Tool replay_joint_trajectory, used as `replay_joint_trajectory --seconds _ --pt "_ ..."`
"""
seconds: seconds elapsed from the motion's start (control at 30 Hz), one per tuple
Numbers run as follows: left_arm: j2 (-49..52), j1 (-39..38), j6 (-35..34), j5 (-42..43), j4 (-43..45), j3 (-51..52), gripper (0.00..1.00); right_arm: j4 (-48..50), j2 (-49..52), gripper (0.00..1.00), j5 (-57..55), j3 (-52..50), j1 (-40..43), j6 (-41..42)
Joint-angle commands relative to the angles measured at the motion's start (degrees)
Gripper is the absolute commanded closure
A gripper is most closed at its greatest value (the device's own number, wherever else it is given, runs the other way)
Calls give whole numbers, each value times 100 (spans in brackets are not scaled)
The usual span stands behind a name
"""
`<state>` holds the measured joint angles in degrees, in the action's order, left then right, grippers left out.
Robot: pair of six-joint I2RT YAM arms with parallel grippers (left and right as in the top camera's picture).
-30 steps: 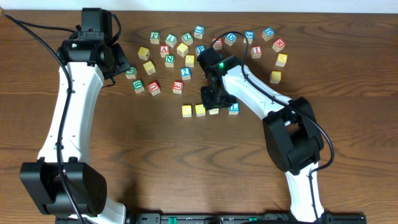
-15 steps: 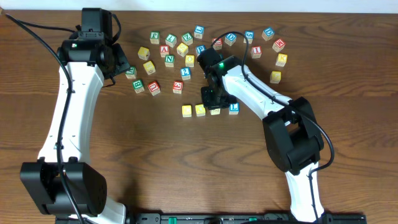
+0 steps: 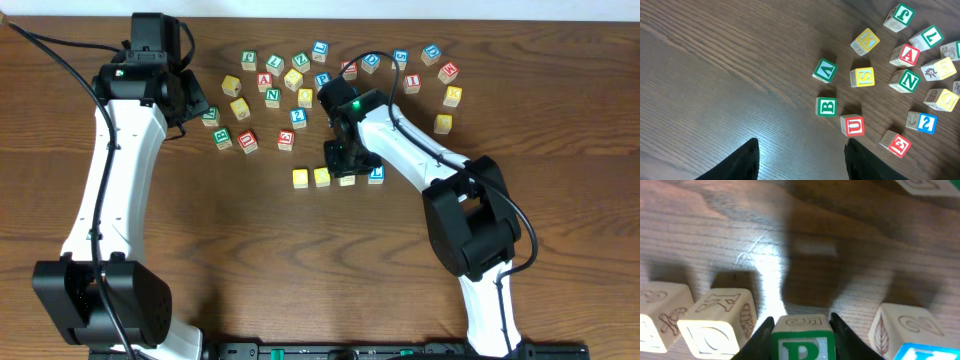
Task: Spell out CORL
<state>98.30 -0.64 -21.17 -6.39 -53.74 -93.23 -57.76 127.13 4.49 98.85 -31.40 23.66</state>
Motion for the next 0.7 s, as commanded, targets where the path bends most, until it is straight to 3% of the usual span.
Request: replay_joint_trajectory --seconds 0.0,0.1,0.13,0.17,0.27,0.37,0.4,0.47,0.5,0.53,0.6,0.67 --pt "28 4 -48 -74 -15 7 46 -48 22 73 -48 125 105 9" --pt "28 4 -48 -72 -17 7 46 -96 22 56 -46 125 109 9" --pt "28 4 -48 -74 -17 7 46 -107 22 55 -46 125 109 9" --pt "28 4 -48 -74 -17 7 46 -120 22 56 -46 125 109 9" --pt "28 4 -48 -74 -17 7 46 -118 20 79 -48 125 109 9" --pt "28 4 -48 -74 -15 7 46 -114 22 60 -50 125 109 9" --pt "28 4 -48 -74 -15 7 46 -98 22 62 -55 125 109 7" --pt "28 4 -48 -74 -15 7 46 -90 22 79 -116 125 109 7" --pt "28 4 -48 -74 -15 7 46 -92 22 83 -118 125 109 7" --pt "28 4 -48 -74 -15 7 46 -92 22 82 -116 125 109 7" --pt "28 4 -48 -74 -15 7 46 -92 22 61 -116 125 109 7" --pt "28 4 -48 -74 -15 7 46 -94 22 57 -116 125 109 7"
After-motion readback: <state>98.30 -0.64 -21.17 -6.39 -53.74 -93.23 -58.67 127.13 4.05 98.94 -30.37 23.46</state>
